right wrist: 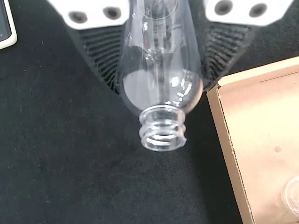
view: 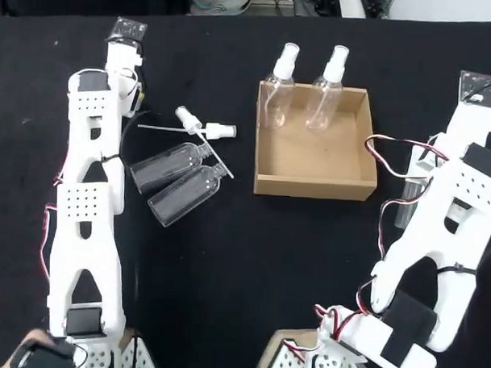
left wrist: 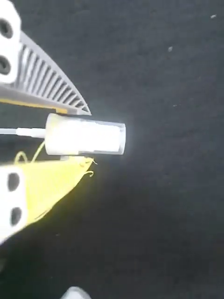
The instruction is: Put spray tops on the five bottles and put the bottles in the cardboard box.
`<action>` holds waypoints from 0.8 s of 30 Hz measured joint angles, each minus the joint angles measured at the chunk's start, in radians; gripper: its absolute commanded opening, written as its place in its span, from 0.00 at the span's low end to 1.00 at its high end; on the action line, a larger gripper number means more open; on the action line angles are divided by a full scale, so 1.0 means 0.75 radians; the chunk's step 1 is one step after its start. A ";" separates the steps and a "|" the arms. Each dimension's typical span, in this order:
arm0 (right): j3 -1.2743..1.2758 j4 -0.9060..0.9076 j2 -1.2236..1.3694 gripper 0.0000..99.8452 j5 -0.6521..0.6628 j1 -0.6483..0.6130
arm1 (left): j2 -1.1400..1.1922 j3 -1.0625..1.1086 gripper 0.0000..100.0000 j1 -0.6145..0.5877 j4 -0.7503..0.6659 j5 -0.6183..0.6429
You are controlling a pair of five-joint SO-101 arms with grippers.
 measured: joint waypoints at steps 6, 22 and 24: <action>0.000 0.000 0.000 0.01 0.000 0.000 | 0.000 -0.094 0.03 0.000 0.205 0.000; 0.000 0.000 0.000 0.01 0.000 0.000 | 0.006 -0.348 0.03 -0.135 0.691 0.002; 0.000 0.000 0.000 0.01 0.000 0.000 | 0.006 -0.348 0.03 -0.174 0.694 0.002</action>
